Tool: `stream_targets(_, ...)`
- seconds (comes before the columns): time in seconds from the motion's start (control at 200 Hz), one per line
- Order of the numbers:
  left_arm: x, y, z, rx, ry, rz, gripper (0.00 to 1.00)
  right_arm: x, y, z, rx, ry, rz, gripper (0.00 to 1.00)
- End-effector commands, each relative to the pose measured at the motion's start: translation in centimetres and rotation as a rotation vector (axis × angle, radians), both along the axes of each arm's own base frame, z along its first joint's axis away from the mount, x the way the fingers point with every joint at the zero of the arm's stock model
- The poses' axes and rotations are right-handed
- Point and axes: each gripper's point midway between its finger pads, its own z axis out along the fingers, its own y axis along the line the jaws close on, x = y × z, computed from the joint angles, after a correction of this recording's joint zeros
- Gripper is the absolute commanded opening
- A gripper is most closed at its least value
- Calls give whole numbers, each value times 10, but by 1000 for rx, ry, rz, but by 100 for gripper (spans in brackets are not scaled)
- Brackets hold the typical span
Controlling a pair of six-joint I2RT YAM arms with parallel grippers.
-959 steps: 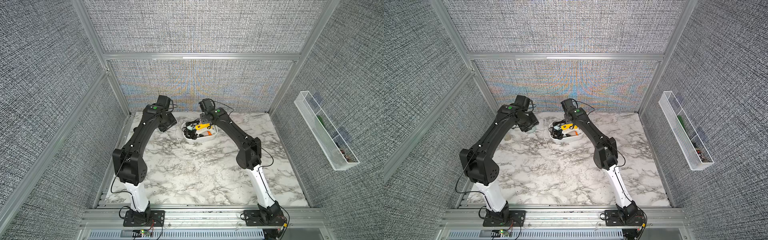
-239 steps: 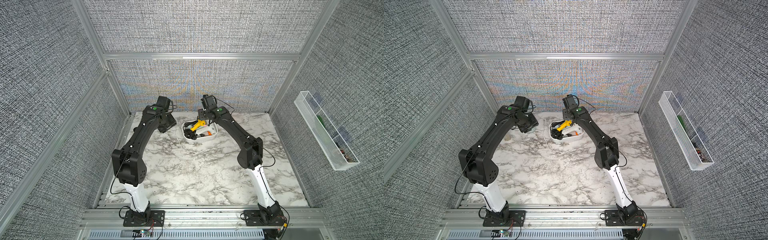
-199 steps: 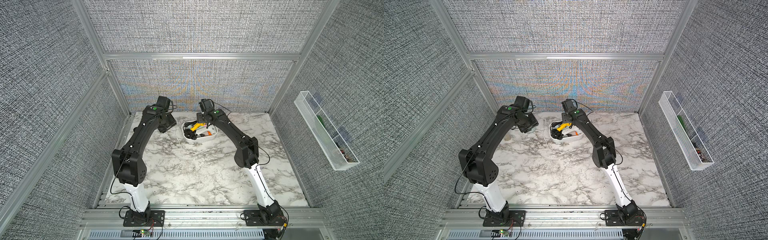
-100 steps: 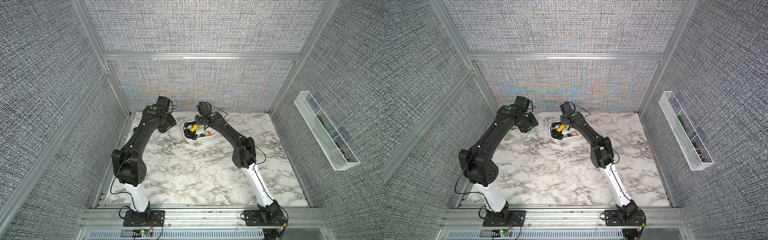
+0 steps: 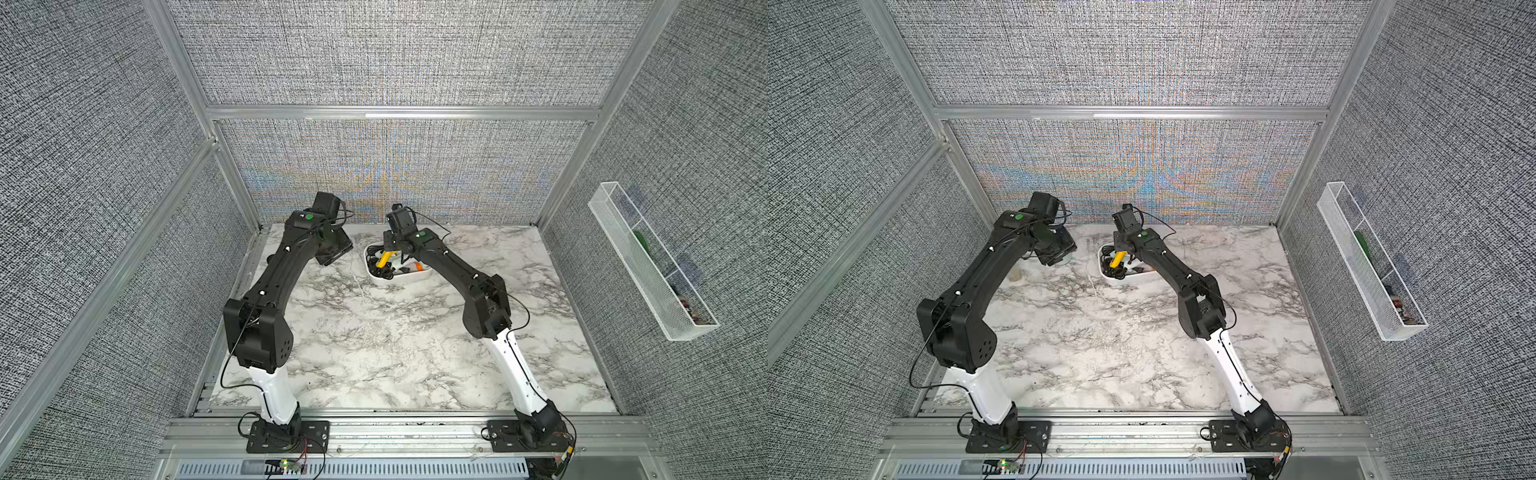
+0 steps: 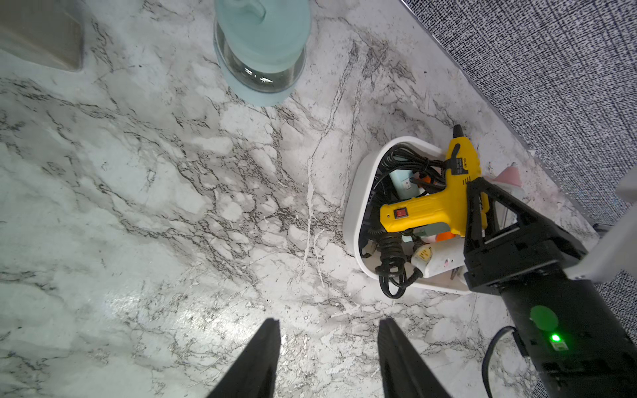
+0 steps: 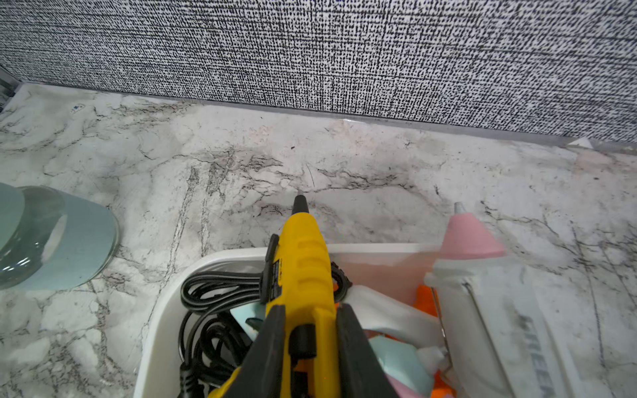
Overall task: Put the hot melt glue gun into the storage box
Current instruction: Adjust the hot melt adhesive gun in the storage box.
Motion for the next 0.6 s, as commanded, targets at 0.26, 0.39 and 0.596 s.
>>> stream_targets(0.26, -1, 3, 3, 12, -5, 8, 51, -72, -52, -81, -271, 336, 12, 4)
stream_targets(0.39, 0, 3, 5, 12, -10, 9, 52, -83, -60, -70, -284, 332, 4, 3)
stream_targets(0.596, 1, 3, 2, 10, -6, 10, 52, -97, -63, -73, -300, 369, 17, 2)
